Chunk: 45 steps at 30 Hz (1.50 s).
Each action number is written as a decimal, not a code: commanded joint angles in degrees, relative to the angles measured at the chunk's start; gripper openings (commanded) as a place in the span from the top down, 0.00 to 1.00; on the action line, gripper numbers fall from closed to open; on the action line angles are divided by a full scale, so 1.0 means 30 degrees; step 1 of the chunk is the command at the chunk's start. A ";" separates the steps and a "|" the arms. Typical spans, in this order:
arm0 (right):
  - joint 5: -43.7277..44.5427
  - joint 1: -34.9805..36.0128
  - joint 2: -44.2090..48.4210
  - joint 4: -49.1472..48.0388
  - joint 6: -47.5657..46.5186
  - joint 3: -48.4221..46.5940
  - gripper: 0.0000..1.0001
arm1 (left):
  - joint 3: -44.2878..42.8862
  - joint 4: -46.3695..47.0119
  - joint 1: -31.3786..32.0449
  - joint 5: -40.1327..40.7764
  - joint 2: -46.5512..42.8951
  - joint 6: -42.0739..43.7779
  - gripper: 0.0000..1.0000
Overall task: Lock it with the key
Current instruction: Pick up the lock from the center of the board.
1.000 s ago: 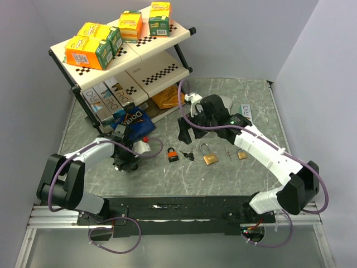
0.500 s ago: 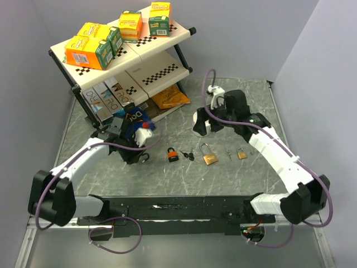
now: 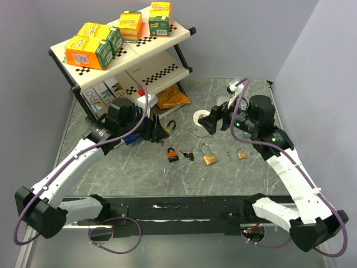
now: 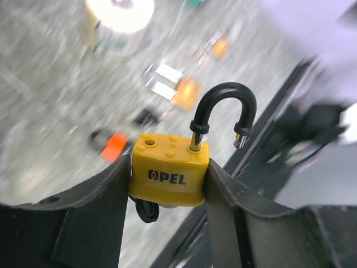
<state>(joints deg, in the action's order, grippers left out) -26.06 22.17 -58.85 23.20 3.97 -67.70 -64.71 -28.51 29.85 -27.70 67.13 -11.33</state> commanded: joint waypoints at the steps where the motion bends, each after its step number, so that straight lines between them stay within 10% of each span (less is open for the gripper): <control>1: 0.0776 -0.0067 0.1068 -0.3100 0.1134 0.1469 0.03 | -0.1427 0.5399 0.1211 0.2313 -0.0582 -0.7757 0.99; 22: 0.5314 0.4646 0.0955 -0.5802 0.4127 0.2909 0.18 | -0.1548 0.8596 0.1653 0.3024 0.2788 -2.2026 0.94; 45: 0.7340 0.5733 -0.1652 -0.7440 0.5153 0.1738 0.24 | -0.0580 1.0383 0.2122 0.2642 0.2554 -2.4787 0.91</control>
<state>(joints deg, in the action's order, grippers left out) -4.73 38.17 -62.89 6.00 18.63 -59.24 -66.30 -2.87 35.53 -18.65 76.38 -82.06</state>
